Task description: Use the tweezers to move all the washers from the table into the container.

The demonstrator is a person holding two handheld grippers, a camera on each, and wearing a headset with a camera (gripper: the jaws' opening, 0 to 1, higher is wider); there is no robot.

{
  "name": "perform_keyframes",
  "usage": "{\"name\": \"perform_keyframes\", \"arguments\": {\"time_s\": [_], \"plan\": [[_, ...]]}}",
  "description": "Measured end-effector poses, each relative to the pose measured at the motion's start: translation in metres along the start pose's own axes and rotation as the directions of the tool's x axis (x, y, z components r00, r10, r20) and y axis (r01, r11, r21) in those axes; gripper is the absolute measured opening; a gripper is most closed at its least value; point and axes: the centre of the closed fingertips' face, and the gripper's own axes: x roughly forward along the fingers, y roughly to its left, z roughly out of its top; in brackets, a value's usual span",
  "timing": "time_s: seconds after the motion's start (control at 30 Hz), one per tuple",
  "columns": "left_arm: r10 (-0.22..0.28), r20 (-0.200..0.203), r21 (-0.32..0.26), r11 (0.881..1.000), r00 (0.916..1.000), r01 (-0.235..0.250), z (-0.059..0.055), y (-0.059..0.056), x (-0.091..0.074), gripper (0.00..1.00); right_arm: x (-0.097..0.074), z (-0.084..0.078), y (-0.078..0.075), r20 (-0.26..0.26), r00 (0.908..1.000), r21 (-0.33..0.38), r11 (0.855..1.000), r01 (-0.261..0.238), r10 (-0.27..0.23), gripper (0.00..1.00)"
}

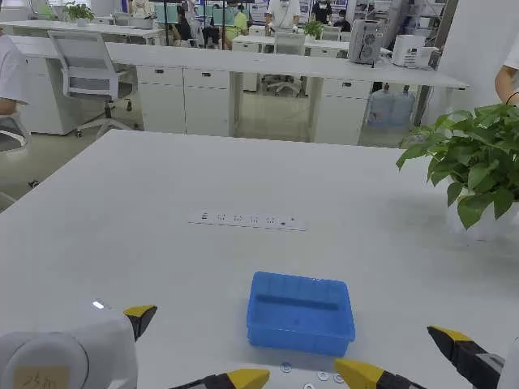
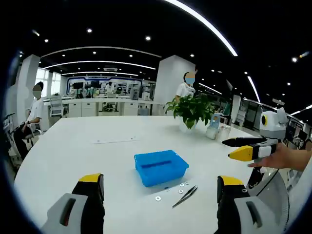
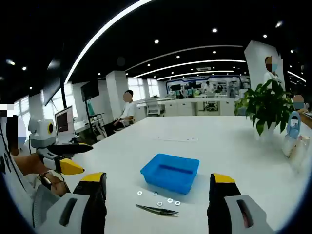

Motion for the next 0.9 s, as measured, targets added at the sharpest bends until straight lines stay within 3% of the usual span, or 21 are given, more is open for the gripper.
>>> {"name": "perform_keyframes", "arguments": {"time_s": [0.43, 0.9], "plan": [[0.005, -0.003, -0.006, 1.000, 1.0000, -0.005, -0.0018, 0.0015, -0.0018, 0.99, -0.0022, -0.0068, 0.0029, -0.026, 0.9997, -0.013, 1.000, -0.004, 0.004, 0.87], [-0.002, 0.003, -0.002, 1.000, 1.0000, 0.002, -0.0002, 0.0004, -0.0013, 0.99, -0.0018, -0.0026, 0.0016, -0.023, 0.9997, -0.040, 0.999, 0.004, -0.005, 0.86]]}}
